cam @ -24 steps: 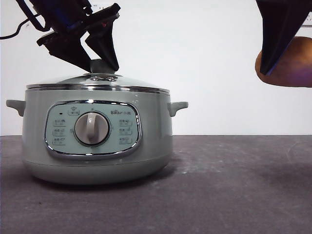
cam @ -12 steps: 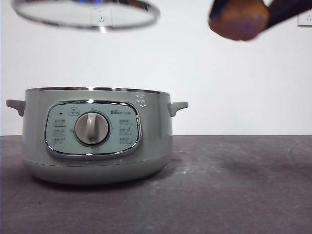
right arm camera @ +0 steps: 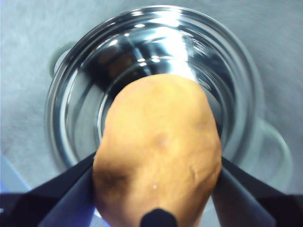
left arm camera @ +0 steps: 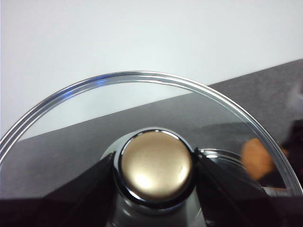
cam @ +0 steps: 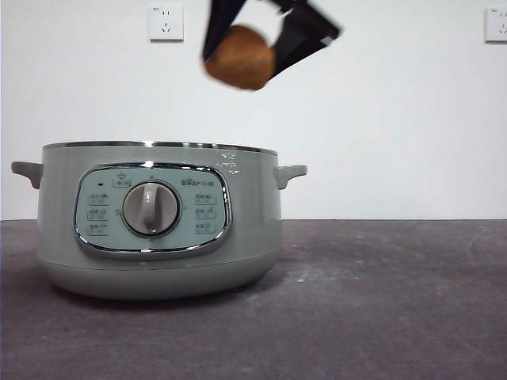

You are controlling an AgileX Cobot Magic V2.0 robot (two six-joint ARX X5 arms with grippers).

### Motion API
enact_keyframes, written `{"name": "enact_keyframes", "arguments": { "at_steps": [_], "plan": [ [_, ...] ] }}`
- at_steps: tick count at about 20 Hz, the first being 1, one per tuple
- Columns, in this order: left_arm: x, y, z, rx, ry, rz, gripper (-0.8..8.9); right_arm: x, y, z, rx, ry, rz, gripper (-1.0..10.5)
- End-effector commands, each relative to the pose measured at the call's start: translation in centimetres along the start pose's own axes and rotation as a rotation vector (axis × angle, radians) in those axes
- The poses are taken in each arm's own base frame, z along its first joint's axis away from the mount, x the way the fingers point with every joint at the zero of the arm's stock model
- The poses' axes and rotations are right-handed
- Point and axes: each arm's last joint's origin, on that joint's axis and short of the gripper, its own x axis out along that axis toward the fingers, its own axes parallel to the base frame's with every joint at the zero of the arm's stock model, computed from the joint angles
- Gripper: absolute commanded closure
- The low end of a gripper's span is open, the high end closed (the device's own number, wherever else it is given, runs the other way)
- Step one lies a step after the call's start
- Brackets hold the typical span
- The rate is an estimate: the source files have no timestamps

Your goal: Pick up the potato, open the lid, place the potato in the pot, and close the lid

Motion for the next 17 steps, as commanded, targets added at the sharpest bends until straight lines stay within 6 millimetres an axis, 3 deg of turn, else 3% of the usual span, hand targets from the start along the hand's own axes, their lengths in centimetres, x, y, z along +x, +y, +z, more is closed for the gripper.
{"name": "enact_keyframes", "arguments": {
  "at_steps": [1,5,9,17],
  "plan": [
    [-2.5,0.6,0.4,-0.01,-0.096,0.014,8.22,3.4,0.5,1.8,-0.099,0.047,0.005,9.6],
    [-3.5,0.9,-0.1,-0.007,-0.079,0.028,8.22,8.6,1.3,2.7,-0.184,0.095,0.001,9.6],
    [-3.4,0.9,-0.4,0.001,-0.052,0.027,8.22,13.0,1.8,1.5,-0.251,0.166,-0.057,9.6],
    [-3.1,0.8,-0.3,0.003,-0.045,0.027,8.22,16.7,1.2,-0.2,-0.27,0.257,-0.058,9.6]
  ]
}}
